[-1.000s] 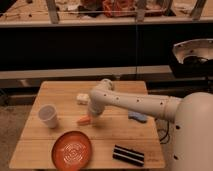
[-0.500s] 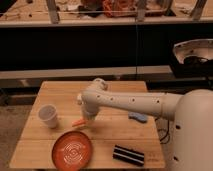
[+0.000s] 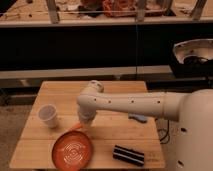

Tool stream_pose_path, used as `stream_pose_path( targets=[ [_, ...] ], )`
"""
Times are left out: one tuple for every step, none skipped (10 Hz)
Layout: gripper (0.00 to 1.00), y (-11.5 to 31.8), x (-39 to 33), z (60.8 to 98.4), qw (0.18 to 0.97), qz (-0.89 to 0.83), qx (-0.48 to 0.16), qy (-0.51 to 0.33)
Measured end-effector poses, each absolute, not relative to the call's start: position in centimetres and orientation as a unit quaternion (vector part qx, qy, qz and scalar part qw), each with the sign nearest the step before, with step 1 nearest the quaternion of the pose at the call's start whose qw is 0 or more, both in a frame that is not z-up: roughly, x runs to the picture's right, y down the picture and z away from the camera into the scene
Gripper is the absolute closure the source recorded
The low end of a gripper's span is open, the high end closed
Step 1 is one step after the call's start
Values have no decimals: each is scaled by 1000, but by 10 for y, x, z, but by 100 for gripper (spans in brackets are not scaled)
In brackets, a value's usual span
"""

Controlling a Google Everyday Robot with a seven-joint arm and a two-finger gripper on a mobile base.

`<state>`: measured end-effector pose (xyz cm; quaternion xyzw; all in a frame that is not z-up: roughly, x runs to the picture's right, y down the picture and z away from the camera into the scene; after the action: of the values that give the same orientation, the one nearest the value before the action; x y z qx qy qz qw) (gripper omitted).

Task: Place the pepper in the ceramic bowl

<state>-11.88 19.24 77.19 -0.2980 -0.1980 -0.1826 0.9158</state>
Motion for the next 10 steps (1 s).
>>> stream_pose_path(
  targets=[
    [100, 196, -119, 770, 915, -184, -299, -199],
    [100, 198, -119, 766, 914, -185, -299, -200],
    [100, 200, -119, 762, 914, -186, -299, -201],
    [100, 202, -119, 759, 914, -186, -300, -202],
    [100, 203, -118, 756, 913, -187, -300, -202],
    [100, 204, -118, 755, 913, -187, -300, -203],
    [100, 206, -120, 754, 912, -189, -300, -205],
    [100, 207, -120, 752, 912, -190, -299, -206],
    [100, 210, -121, 749, 911, -191, -299, -208],
    [100, 211, -121, 748, 911, -191, -299, -209]
  ],
)
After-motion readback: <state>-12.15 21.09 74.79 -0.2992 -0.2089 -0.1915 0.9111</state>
